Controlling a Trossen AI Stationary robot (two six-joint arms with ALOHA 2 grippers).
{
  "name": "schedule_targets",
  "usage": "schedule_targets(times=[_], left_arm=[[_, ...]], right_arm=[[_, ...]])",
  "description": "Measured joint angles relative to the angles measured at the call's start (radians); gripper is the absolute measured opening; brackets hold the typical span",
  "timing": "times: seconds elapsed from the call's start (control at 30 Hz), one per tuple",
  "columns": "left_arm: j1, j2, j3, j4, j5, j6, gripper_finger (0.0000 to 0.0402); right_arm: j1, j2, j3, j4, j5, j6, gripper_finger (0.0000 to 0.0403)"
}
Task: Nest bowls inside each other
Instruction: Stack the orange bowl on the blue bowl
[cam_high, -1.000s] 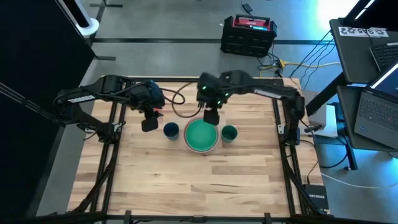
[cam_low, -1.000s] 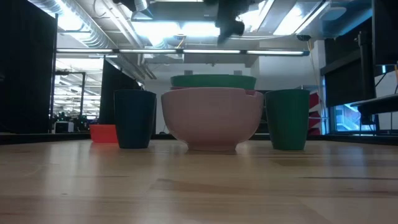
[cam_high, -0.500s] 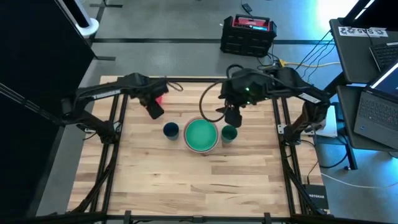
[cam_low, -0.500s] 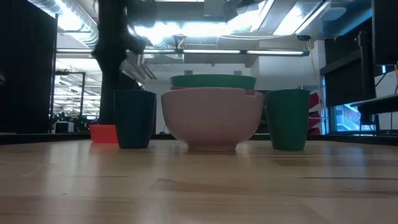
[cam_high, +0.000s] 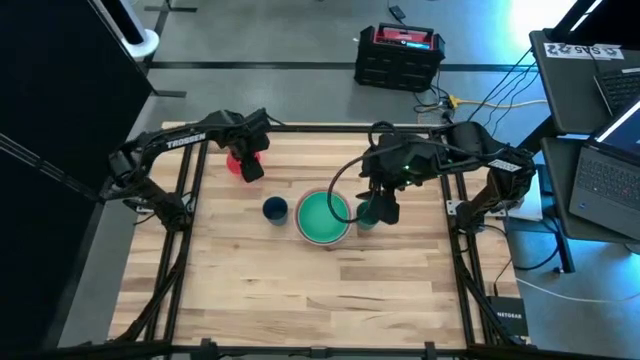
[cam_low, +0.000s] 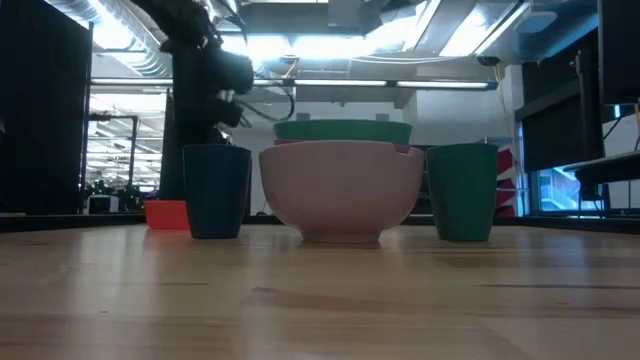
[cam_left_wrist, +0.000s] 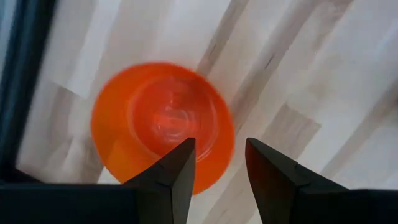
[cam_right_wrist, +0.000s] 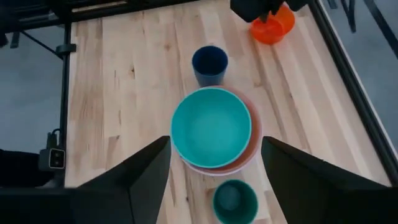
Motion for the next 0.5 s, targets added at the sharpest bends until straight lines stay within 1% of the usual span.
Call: schedule_targets(times=[0.3, 0.43, 0.5], left_arm=[[0.029, 0.138, 0.0, -0.005, 0.041, 0.022, 0.0124], [0.032, 0.175, 0.0, 0.007, 0.041, 0.029, 0.0124], [0.039, 0.185, -0.009, 0.04, 0.041, 0.029, 0.0124]], right_arm=[[0.011, 0.0, 0.0, 0.0, 0.001, 0.065, 0.0237], [0.027, 0.0, 0.0, -0.001, 0.002, 0.073, 0.0237], [0.032, 0.0, 0.0, -0.002, 0.015, 0.083, 0.0237]])
